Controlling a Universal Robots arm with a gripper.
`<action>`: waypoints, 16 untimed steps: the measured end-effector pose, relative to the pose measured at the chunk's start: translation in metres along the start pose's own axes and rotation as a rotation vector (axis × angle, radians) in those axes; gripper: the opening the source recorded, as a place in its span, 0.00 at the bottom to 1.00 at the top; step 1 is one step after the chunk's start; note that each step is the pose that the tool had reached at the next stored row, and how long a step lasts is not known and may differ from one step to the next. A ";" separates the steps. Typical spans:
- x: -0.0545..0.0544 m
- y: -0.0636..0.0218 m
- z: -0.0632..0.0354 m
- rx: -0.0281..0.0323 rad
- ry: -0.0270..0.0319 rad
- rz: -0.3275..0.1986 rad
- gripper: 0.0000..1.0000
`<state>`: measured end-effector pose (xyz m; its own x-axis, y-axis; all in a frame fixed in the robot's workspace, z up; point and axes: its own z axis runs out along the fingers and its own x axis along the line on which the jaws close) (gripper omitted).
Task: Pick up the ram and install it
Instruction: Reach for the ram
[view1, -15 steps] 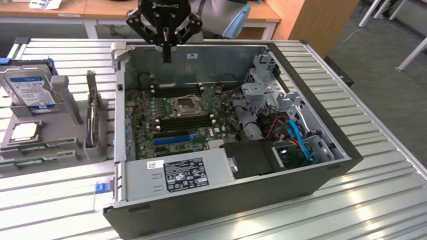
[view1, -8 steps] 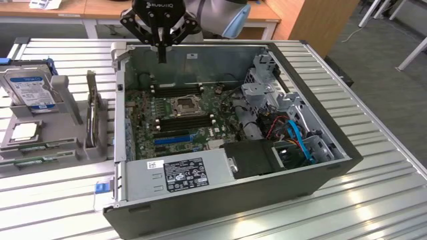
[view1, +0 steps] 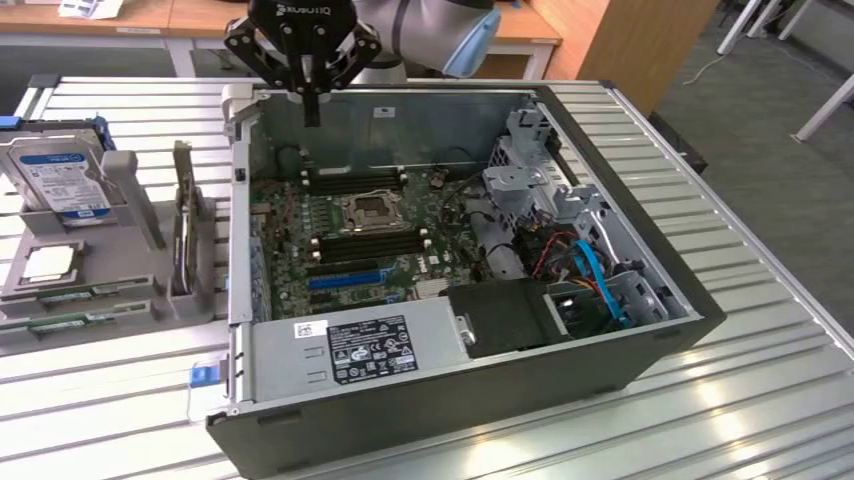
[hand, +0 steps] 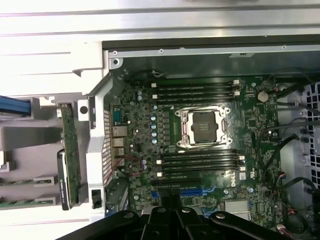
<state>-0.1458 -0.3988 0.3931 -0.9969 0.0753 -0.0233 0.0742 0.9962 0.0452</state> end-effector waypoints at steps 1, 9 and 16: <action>0.002 -0.0001 0.0000 0.0001 0.0000 0.000 0.10; 0.014 -0.0010 -0.0003 0.0001 0.0000 0.000 0.10; 0.025 -0.0019 -0.0005 0.0001 0.0000 0.000 0.10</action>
<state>-0.1711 -0.3989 0.3929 -0.9969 0.0752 -0.0233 0.0741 0.9962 0.0451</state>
